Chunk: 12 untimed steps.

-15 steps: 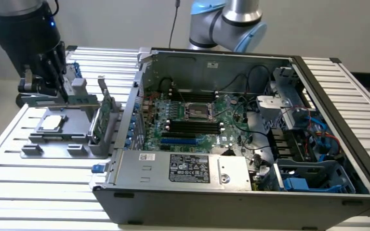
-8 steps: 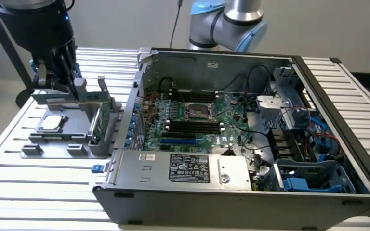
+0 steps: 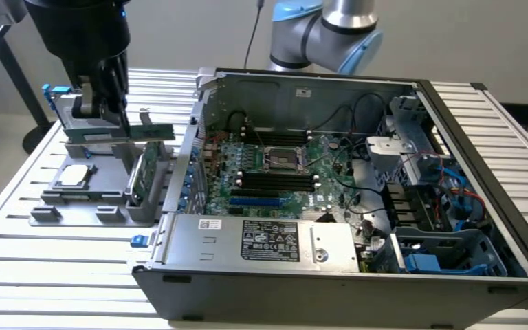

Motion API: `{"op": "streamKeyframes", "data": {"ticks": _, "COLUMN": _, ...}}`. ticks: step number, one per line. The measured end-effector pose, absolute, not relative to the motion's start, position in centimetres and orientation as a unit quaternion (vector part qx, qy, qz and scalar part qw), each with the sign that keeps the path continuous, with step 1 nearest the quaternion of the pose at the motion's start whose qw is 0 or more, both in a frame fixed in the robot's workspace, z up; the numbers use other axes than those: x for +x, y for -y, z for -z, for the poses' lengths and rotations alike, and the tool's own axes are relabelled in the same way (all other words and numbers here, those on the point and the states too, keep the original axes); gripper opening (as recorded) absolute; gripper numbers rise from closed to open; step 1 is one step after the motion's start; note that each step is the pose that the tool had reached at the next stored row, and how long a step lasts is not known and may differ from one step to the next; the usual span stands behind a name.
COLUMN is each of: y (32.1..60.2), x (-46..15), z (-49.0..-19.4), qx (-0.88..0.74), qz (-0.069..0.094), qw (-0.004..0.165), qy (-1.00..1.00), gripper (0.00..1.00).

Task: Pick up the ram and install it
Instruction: 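Pick up the ram and move it above insertion slot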

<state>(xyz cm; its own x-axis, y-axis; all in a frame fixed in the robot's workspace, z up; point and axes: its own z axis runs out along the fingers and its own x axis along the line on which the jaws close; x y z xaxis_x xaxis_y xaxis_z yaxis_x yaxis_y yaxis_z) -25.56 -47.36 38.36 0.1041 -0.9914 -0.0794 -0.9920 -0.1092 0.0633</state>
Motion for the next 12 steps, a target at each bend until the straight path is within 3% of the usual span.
{"op": "streamKeyframes", "data": {"ticks": 12, "y": 47.4, "x": -20.1, "z": -38.4, "qx": -0.743, "qz": -0.052, "qw": 0.002, "qy": -0.667, "gripper": 0.14}}
